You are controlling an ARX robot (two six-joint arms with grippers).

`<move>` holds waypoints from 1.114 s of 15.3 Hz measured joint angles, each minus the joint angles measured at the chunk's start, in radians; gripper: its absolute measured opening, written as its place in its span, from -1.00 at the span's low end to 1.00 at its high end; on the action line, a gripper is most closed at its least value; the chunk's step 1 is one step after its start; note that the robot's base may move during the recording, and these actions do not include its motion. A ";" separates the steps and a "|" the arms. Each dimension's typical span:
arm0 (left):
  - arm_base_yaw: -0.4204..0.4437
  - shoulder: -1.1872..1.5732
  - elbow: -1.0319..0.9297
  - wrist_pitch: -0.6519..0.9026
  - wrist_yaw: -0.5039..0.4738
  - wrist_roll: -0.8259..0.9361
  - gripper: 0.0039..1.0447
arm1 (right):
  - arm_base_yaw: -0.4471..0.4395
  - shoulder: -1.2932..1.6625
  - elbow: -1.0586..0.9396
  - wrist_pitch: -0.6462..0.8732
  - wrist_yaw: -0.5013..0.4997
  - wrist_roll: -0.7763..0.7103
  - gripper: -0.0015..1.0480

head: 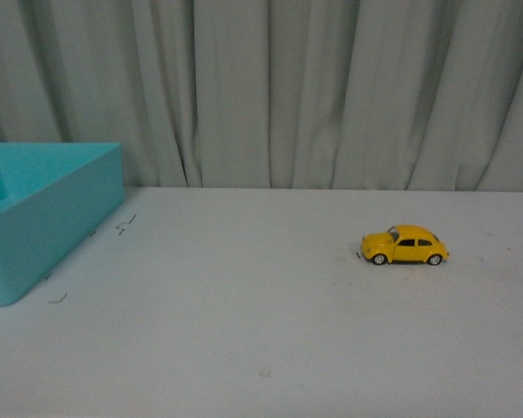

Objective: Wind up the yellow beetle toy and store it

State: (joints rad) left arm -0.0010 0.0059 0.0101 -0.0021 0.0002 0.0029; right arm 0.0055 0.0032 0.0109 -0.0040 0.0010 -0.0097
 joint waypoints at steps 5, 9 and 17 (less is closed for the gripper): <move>0.000 0.000 0.000 0.004 -0.002 0.000 0.88 | 0.000 0.000 0.000 0.005 -0.001 0.000 0.87; 0.000 0.000 0.000 0.001 -0.001 0.000 0.88 | 0.000 0.000 0.000 0.002 -0.001 0.002 0.87; 0.000 0.000 0.000 0.000 -0.001 0.000 0.88 | 0.000 0.000 0.000 0.001 -0.001 0.002 0.87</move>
State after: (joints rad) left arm -0.0010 0.0059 0.0101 -0.0017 -0.0006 0.0029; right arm 0.0055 0.0036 0.0109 -0.0029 0.0002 -0.0082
